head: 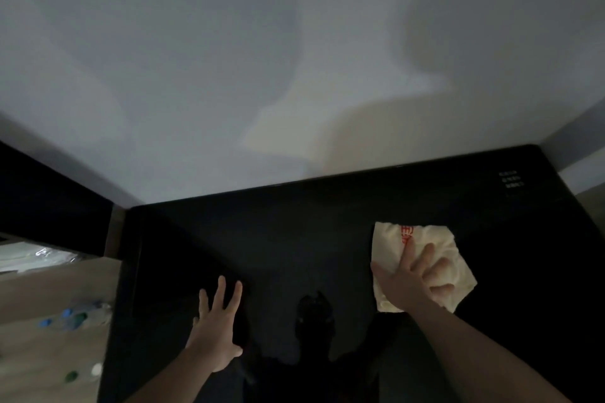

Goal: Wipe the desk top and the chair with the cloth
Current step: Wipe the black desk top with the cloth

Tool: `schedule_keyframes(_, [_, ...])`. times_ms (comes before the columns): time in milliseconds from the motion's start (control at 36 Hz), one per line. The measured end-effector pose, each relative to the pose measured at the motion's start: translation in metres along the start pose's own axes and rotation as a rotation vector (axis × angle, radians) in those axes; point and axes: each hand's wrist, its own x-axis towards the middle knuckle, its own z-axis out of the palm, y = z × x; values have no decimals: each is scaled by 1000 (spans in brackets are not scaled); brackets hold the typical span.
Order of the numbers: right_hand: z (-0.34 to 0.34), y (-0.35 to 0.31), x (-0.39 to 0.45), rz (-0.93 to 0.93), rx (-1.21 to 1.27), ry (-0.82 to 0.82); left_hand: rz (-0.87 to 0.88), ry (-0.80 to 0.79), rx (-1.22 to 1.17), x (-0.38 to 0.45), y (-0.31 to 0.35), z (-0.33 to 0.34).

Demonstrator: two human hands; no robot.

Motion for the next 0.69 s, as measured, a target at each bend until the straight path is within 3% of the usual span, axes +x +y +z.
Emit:
schedule_keyframes(361, [15, -25, -17, 37, -22, 54, 54, 33, -56, -4, -12, -4])
schedule_keyframes(694, [161, -113, -138, -130, -39, 18, 204, 4, -75, -37, -112, -22])
